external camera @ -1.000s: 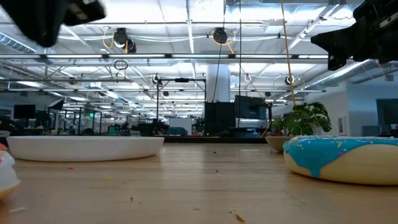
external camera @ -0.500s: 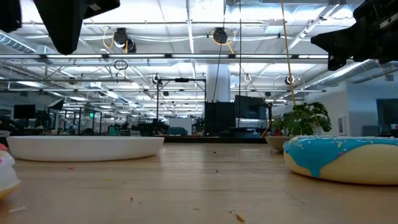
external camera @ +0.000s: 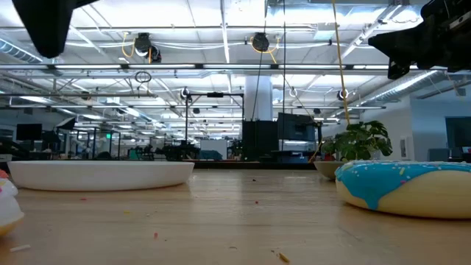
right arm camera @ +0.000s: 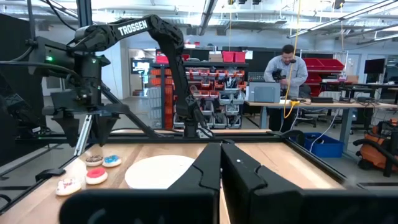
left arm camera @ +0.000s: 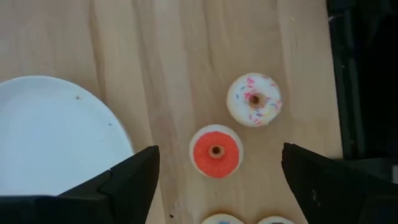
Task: Pick & Place donuts
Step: Put the small orange donut on the white plate
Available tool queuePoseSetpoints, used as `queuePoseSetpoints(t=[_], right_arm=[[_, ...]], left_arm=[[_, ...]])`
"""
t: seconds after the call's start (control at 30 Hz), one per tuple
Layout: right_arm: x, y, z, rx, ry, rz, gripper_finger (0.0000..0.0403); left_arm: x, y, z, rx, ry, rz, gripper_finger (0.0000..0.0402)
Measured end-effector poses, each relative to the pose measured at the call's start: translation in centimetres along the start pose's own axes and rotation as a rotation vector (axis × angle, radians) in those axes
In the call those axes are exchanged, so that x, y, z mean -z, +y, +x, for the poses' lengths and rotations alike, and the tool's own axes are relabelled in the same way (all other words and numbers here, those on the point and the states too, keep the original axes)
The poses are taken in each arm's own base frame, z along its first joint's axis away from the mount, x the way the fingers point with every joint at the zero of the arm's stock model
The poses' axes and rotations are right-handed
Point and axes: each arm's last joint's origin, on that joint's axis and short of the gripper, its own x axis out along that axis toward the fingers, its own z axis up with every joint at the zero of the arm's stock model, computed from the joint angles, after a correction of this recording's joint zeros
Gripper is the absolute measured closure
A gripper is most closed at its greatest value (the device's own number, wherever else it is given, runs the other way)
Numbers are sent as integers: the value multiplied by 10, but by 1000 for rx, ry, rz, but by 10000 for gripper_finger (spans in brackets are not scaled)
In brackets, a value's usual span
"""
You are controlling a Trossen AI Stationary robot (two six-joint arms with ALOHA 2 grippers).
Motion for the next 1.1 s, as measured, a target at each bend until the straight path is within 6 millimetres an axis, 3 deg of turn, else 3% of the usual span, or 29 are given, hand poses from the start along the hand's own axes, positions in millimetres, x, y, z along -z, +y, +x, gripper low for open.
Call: queuePoseSetpoints(t=[0.2, 0.5, 0.77, 1.1], right_arm=[[-3, 0, 0, 1, -27, 5, 403], [-4, 0, 0, 2, -45, 8, 403], [-4, 0, 0, 2, -44, 8, 403], [-3, 0, 0, 1, -32, 6, 403]], left_arm=[[-1, 3, 6, -10, 19, -9, 66], [-2, 0, 36, 62, 143, 30, 66], [-2, 0, 37, 64, 134, 61, 66], [11, 7, 58, 58, 168, 59, 66]])
